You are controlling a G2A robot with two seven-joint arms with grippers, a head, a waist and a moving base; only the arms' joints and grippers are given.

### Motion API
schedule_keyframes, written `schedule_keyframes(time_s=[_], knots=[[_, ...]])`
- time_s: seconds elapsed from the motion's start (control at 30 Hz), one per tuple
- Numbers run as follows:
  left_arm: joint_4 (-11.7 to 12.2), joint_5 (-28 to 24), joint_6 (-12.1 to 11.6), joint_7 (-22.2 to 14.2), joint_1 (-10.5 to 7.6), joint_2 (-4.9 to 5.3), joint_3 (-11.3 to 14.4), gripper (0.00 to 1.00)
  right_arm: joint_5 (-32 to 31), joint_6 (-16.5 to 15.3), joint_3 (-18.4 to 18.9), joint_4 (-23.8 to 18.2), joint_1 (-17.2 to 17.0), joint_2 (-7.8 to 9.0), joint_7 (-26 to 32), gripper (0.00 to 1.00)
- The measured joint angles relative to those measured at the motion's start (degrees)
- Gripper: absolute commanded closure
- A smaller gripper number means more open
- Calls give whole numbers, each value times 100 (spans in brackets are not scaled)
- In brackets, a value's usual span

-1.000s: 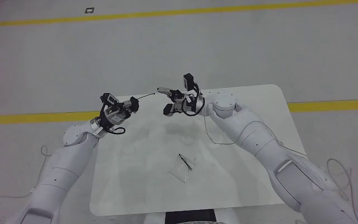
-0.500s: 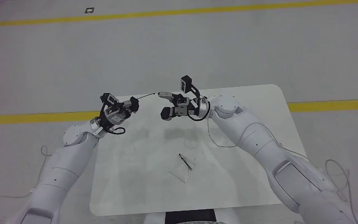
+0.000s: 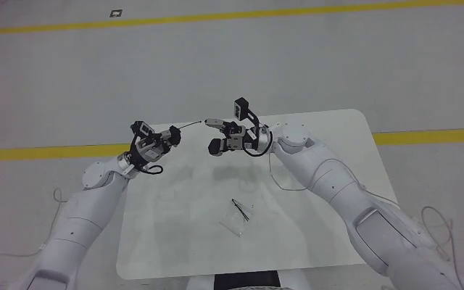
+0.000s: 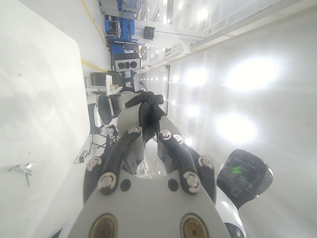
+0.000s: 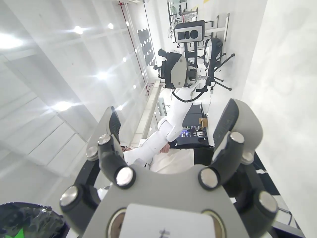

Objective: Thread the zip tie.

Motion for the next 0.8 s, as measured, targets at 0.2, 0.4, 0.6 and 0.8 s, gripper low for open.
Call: schedule_keyframes(time_s=[0.2,0.4,0.6,0.8], knots=[[148,29,210,-421,70,25,-110,100,0,0,0,0,0,0,0,0],[364,37,289,-721,27,17,-173,100,0,0,0,0,0,0,0,0],[575,89,397,-1046,-83,-9,-157,100,0,0,0,0,0,0,0,0],[748,34,475,-1308,-232,-73,-77,100,0,0,0,0,0,0,0,0]])
